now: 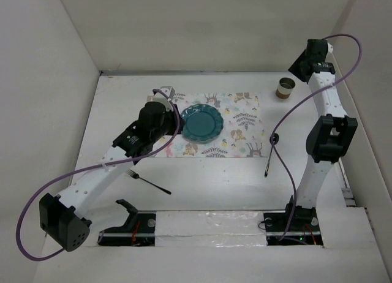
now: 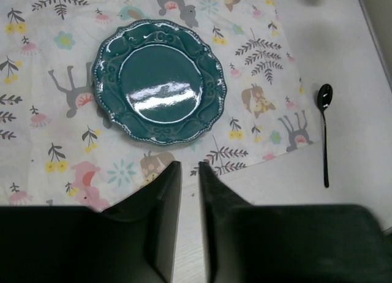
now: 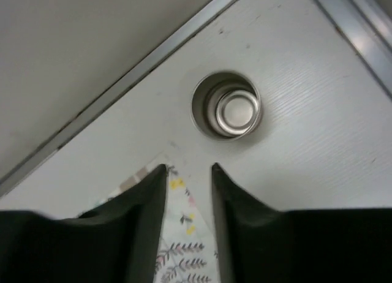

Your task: Set the dinner table for one person

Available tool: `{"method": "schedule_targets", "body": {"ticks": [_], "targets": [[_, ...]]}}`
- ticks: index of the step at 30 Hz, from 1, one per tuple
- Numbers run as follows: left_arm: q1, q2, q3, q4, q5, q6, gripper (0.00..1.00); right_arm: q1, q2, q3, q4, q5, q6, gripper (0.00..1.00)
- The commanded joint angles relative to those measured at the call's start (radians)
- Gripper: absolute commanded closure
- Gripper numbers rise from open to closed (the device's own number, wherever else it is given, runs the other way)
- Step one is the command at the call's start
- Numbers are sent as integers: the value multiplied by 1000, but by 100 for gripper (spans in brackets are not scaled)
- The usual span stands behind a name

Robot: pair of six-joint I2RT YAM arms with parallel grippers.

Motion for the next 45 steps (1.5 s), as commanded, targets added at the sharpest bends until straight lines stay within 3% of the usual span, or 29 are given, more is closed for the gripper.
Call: {"method": "schedule_targets", "body": {"ticks": [1,2,5,12,14,15,16,19,23,27,36,45], "targets": [[-2,26,41,6,3,6,84,-29,141,149,-155,169,-12,55],[-2,35,47,4,3,10,75,-40,160,200,-163,170,-21,51],[-2,84,90,-11,-24,29,66,-72,244,255,-163,129,-41,47],[-2,130,104,23,-37,3,64,-72,341,295,-144,68,-57,48],[-2,144,107,26,-29,-2,65,-82,358,295,-141,69,-45,53],[-2,153,112,26,-31,-5,65,-82,366,292,-137,65,-43,58],[-2,156,115,24,-32,-5,65,-82,367,280,-129,63,-42,81],[-2,159,118,23,-43,-11,65,-82,329,236,-108,113,-28,100],[-2,179,138,18,-43,-13,65,-69,210,161,1,141,-64,100],[-2,208,173,18,-43,-13,65,-16,156,189,-20,74,-107,100],[18,242,214,19,-32,-5,65,142,195,162,-68,-30,-163,100],[18,242,193,24,-14,-25,65,164,277,209,-91,-95,-180,100]]}}
